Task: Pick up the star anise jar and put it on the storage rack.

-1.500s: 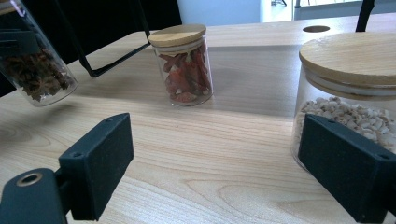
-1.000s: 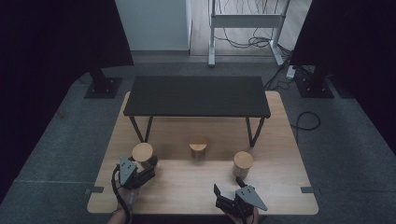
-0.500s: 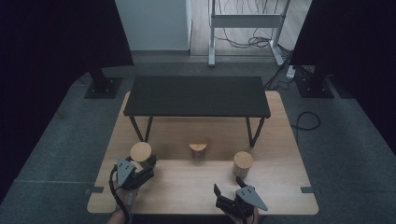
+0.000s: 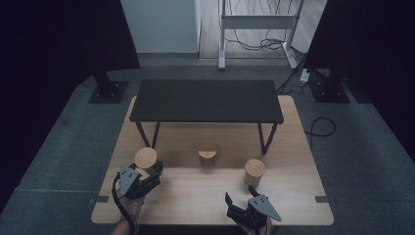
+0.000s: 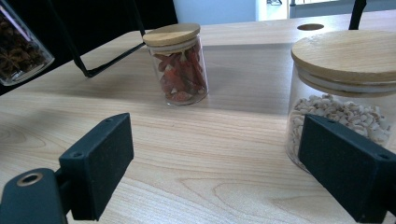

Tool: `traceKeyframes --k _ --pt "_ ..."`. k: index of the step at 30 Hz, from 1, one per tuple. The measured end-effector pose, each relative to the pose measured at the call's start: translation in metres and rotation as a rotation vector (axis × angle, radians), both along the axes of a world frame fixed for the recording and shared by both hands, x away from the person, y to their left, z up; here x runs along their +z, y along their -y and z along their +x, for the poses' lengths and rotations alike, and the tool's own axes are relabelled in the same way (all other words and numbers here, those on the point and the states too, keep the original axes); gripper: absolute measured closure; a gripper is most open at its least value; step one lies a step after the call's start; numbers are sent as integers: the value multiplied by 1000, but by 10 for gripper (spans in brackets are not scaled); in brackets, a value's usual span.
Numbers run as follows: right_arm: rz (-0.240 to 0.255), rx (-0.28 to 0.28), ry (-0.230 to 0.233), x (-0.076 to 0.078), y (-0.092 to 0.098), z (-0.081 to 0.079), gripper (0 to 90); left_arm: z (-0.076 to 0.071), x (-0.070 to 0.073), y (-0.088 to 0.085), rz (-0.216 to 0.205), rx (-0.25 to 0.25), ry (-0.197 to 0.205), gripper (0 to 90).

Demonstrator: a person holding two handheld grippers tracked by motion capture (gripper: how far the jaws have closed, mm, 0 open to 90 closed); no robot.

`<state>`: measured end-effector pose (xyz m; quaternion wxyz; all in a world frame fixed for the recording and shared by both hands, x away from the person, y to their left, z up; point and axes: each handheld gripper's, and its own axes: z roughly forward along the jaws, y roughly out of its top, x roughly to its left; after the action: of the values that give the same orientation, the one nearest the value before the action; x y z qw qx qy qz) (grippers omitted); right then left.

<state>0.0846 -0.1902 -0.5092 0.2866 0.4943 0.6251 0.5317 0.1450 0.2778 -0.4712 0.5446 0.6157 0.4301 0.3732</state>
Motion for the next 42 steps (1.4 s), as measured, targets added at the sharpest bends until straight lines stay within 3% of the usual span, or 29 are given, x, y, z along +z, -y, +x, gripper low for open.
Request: traceKeyframes --k 42 --pt "-3 -24 -2 0 1 1 100 3 31 2 -9 -31 77 266"
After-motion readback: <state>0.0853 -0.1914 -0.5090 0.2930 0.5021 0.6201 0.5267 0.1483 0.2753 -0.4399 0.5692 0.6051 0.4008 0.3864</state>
